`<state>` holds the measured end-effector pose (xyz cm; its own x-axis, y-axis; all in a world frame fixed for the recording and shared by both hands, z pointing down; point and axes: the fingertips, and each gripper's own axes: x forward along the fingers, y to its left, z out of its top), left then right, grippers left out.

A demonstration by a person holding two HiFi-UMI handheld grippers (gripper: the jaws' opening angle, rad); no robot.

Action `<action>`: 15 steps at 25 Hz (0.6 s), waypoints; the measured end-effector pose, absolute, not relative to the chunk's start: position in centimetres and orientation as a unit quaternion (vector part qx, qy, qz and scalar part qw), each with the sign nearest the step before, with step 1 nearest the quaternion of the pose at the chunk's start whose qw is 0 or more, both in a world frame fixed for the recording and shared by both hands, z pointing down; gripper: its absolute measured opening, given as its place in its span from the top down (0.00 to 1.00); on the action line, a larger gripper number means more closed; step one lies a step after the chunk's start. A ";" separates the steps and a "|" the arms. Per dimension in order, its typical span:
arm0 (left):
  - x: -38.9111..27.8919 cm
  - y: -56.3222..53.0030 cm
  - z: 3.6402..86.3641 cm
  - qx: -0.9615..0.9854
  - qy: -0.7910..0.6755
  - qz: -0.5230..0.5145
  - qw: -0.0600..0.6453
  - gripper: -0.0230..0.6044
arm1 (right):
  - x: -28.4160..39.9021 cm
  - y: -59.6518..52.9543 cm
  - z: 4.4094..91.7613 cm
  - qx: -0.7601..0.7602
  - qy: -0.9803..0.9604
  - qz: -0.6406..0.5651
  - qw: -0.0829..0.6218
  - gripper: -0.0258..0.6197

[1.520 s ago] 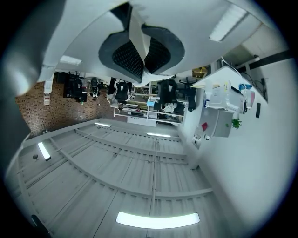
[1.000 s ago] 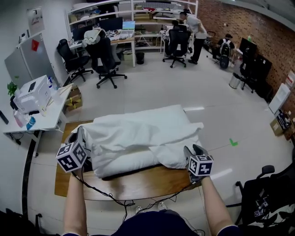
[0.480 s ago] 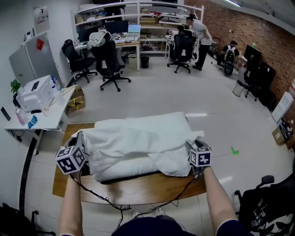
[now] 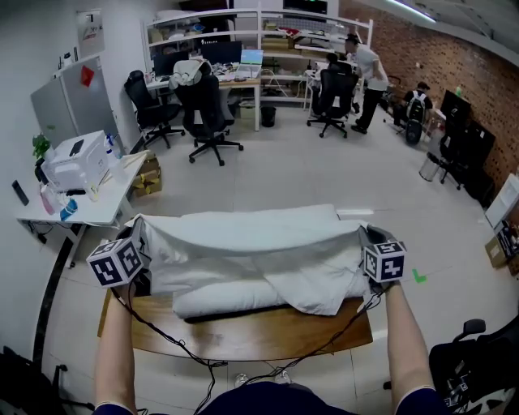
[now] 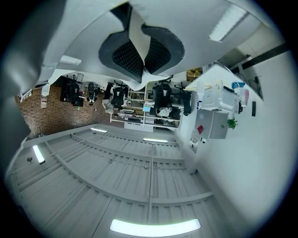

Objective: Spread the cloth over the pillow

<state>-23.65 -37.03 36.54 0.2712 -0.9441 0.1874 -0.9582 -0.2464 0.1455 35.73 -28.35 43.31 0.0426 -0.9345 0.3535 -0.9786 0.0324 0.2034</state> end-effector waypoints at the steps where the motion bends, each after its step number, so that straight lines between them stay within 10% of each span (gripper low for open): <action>1: -23.9 -37.2 35.4 0.793 -0.598 0.023 0.118 0.95 | 36.0 -28.5 41.2 0.695 -0.691 0.046 0.194 0.90; 15: -24.2 -37.3 28.1 0.821 -0.562 -0.014 0.097 0.95 | 37.2 -28.8 25.3 0.715 -0.677 -0.056 0.163 0.90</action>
<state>-24.24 -37.34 28.10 0.3673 -0.9262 0.0853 -0.9206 -0.3489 0.1756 37.19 -28.84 25.32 0.0765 -0.9871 0.1410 -0.9508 -0.0296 0.3085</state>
